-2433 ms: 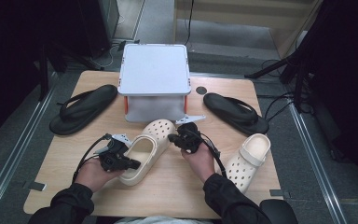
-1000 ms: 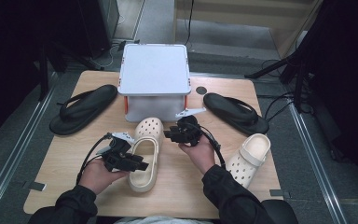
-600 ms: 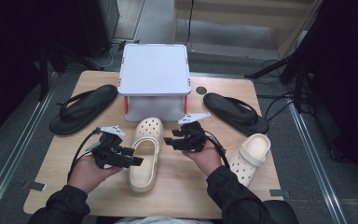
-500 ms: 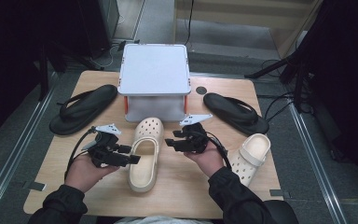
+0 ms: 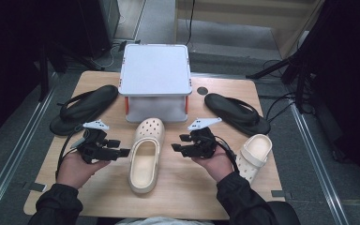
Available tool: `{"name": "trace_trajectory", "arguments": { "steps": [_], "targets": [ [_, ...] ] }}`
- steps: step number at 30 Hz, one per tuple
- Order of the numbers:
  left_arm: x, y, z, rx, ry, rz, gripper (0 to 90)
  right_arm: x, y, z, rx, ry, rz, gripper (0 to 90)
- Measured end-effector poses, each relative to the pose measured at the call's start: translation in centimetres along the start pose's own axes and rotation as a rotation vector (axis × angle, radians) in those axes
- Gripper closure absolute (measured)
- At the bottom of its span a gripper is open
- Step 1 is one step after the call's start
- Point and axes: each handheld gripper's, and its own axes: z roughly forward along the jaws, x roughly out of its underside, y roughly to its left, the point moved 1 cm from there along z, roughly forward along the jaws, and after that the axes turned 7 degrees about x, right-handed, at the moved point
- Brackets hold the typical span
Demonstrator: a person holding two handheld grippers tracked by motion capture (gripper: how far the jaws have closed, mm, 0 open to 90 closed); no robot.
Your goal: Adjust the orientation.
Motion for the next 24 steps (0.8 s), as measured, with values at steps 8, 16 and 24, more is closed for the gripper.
{"name": "trace_trajectory", "arguments": {
  "steps": [8, 16, 24],
  "targets": [
    [0.1, 1.7, 0.3, -0.045, 0.000, -0.012, 38.2, 1.1, -0.9, -2.0, 0.030, 0.000, 0.007, 48.4],
    [-0.4, 2.5, 0.9, -0.038, 0.003, -0.010, 38.3, 2.6, -2.6, -4.7, 0.097, -0.003, 0.054, 52.1],
    [-1.2, 2.6, 1.6, -0.029, 0.020, 0.005, 38.5, 4.6, -4.5, -7.5, 0.159, -0.014, 0.121, 52.3]
  ]
}}
